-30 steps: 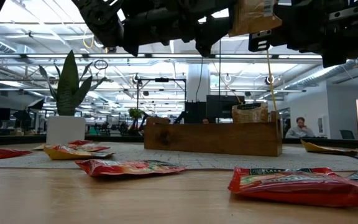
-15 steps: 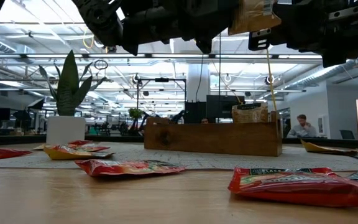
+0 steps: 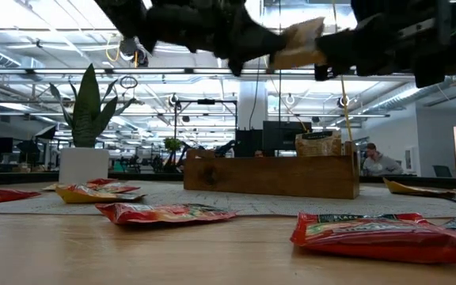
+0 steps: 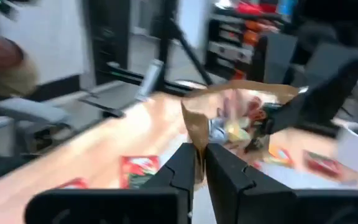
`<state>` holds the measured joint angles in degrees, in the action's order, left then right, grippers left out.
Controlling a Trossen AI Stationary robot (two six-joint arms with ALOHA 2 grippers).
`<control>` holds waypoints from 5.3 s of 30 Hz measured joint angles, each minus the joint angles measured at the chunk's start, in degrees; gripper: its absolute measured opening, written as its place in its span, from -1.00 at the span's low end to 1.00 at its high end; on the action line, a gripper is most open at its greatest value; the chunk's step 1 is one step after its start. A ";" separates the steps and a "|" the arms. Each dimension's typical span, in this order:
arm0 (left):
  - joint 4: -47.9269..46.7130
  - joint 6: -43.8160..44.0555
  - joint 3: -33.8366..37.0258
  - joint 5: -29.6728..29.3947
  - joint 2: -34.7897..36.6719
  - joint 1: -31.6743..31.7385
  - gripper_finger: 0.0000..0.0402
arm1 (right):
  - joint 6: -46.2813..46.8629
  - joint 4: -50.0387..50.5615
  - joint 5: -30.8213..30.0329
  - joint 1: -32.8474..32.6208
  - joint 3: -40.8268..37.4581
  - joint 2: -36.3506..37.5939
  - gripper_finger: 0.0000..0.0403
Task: Pick & Place Tea
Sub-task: Put the brown tea into the right part of the wooden organizer
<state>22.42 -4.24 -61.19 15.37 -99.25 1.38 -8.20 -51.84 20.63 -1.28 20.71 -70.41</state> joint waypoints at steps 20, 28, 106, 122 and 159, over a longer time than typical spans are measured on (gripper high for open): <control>-35.51 -23.12 -12.50 -30.50 1.04 -7.32 -1.00 | 1.49 16.77 -28.23 0.94 0.04 14.11 -0.73; -53.23 -29.69 -32.94 -29.03 -13.25 -9.29 -1.00 | 0.71 19.57 -28.48 1.08 -0.73 18.20 -0.75; -45.78 -22.46 -41.38 -27.87 -27.55 -4.11 -0.21 | 3.10 11.99 -28.03 1.55 -9.35 23.34 -0.78; -48.69 -25.84 -41.35 -33.25 -23.82 -5.13 -0.23 | 3.08 13.56 -28.04 1.55 -9.33 23.34 -0.78; -45.32 -22.58 -40.37 -6.90 -30.31 -4.29 -0.99 | 4.32 13.01 -28.08 1.55 -9.33 23.34 -0.78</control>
<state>-22.89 -26.82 -101.56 8.46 -129.56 -2.91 -3.88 -38.83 -7.44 0.27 11.38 -47.07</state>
